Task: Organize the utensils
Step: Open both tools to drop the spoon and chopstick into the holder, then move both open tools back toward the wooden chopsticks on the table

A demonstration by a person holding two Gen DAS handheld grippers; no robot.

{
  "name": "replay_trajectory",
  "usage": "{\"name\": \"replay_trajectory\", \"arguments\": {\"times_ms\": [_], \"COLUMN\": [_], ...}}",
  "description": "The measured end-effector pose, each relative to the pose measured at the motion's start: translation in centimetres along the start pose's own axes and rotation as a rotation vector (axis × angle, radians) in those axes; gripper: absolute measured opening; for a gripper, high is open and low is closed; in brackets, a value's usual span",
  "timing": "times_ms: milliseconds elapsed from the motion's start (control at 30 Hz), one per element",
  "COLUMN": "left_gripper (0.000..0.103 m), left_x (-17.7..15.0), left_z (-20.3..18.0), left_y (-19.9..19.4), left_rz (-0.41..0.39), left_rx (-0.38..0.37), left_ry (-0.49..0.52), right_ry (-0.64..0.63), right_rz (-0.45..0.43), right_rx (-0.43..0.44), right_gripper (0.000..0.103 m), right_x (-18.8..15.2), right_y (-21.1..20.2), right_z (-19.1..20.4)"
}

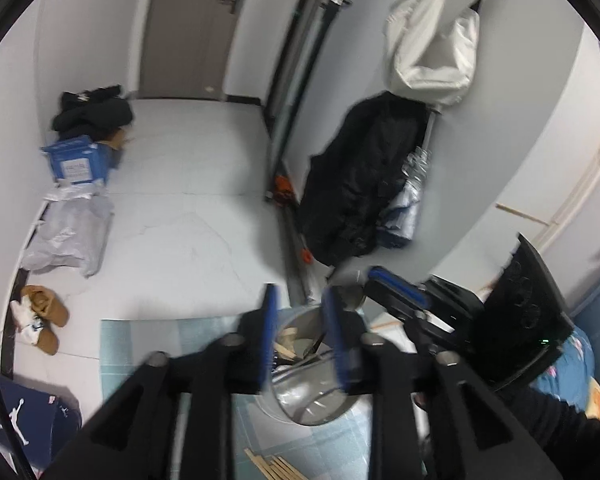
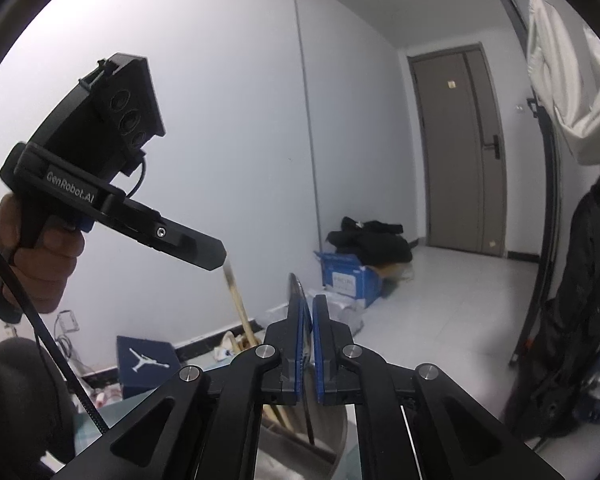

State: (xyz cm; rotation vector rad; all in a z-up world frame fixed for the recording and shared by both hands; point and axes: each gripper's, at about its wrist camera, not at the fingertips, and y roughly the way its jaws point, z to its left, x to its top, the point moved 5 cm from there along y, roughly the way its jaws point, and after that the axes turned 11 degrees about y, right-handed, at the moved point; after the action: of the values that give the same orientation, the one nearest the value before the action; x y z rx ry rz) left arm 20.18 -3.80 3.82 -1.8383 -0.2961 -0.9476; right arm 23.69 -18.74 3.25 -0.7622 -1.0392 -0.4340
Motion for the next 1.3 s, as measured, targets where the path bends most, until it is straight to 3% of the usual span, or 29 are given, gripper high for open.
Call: {"name": "replay_trajectory", "arguments": {"times_ms": [33, 100, 233, 367, 500, 600, 833, 1100, 1300], "left_gripper": [0.035, 0.040, 0.065, 0.069, 0.082, 0.084, 0.095, 0.095, 0.102], "left_x": [-0.2, -0.7, -1.7, -3.0, -4.0, -4.8, -6.6, -9.6, -12.0], "left_z": [0.2, 0.7, 1.1, 1.3, 0.7, 0.3, -0.5, -1.0, -1.6], "left_y": [-0.4, -1.2, -3.2, -4.9, -6.4, -7.3, -9.3, -10.2, -10.6], "left_rz": [-0.012, -0.029, -0.080, -0.113, -0.151, -0.172, -0.223, -0.230, -0.244], "left_rx": [0.008, 0.038, 0.153, 0.225, 0.286, 0.316, 0.353, 0.368, 0.502], "left_ry": [-0.014, -0.035, -0.043, -0.070, -0.077, -0.077, -0.111, -0.160, -0.165], "right_ry": [0.023, 0.056, 0.087, 0.129, 0.142, 0.152, 0.154, 0.160, 0.164], "right_rz": [0.000, -0.003, -0.001, -0.023, -0.034, -0.035, -0.021, -0.006, 0.005], "right_rx": [-0.013, -0.048, -0.085, -0.123, -0.166, -0.200, -0.238, -0.257, -0.269], "right_gripper": [0.009, 0.027, 0.044, 0.057, 0.067, 0.079, 0.086, 0.096, 0.097], "right_x": [0.1, 0.2, 0.4, 0.5, 0.8, 0.7, -1.1, -3.1, -4.6], "right_y": [-0.3, -1.0, -2.8, -4.9, -6.5, -7.6, -10.2, -12.2, -13.2], "right_z": [-0.2, -0.2, 0.9, 2.3, 3.8, 4.9, 7.7, 11.1, 12.4]}}
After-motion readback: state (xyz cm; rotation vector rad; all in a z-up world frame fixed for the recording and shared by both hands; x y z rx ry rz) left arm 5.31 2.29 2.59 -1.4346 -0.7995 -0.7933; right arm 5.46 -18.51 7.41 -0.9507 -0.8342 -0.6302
